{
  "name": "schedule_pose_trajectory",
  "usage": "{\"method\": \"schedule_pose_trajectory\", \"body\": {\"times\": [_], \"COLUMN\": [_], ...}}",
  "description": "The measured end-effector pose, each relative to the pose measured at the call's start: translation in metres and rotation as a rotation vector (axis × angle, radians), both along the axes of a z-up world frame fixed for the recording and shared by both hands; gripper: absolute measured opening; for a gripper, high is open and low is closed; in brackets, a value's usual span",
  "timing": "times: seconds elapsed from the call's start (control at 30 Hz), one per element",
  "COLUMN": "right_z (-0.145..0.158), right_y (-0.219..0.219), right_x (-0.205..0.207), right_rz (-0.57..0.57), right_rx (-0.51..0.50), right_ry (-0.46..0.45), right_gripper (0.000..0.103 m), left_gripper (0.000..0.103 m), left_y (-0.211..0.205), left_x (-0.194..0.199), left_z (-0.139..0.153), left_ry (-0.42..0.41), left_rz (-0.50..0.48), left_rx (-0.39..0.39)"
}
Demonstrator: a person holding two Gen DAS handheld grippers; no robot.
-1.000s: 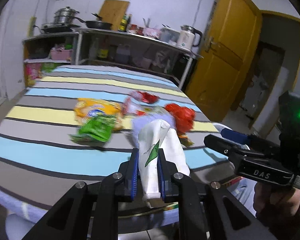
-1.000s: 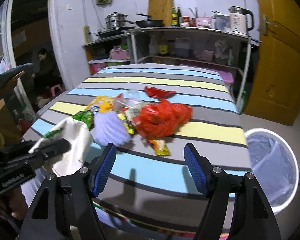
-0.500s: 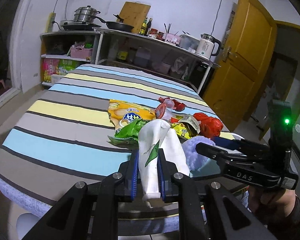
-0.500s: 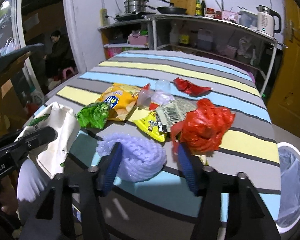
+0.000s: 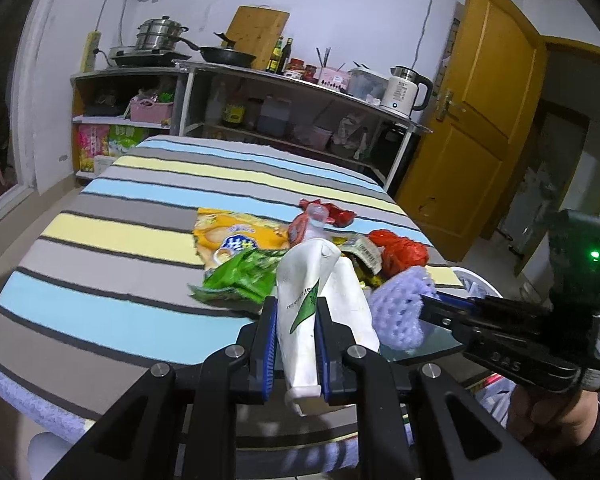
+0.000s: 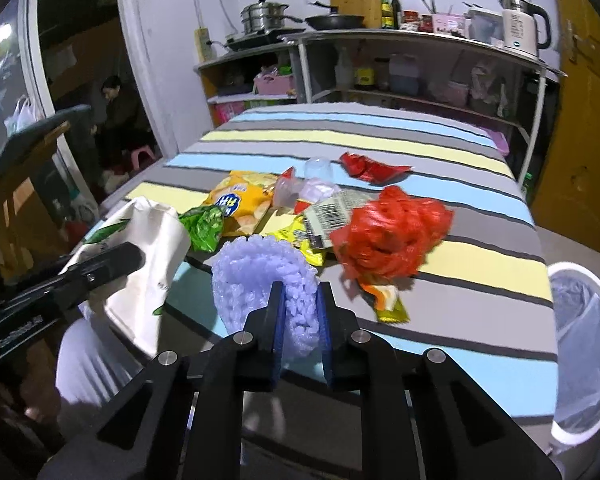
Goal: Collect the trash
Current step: 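Carry the white bag and foam net to the bin and release both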
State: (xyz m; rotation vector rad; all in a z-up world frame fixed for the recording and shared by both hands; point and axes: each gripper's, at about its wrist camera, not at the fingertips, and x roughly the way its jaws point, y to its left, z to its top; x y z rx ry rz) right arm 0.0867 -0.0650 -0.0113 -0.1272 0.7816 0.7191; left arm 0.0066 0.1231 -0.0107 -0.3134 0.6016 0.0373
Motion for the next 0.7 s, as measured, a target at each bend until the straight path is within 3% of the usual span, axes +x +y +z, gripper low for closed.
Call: {"method": "schedule_pose_trajectory", "body": {"times": [0.3,0.7], "right_z": [0.019,0.027], "right_y": [-0.066,-0.151], "right_x": [0.003,0.022], "right_rz": [-0.148,-0.376], "right_rx": [0.045,0.048], "right_ry": [-0.031,-0.057], "right_gripper": [0.016,0.016], "left_gripper": [0.017,0.017], "left_y": [-0.041,-0.125], "left_x": [0.021,0.072], "left_z": [0.019,0.043], "left_ry": [-0.035,-0.071], "left_rz": [-0.098,-0.303], "left_rx": [0.018,0.04]}}
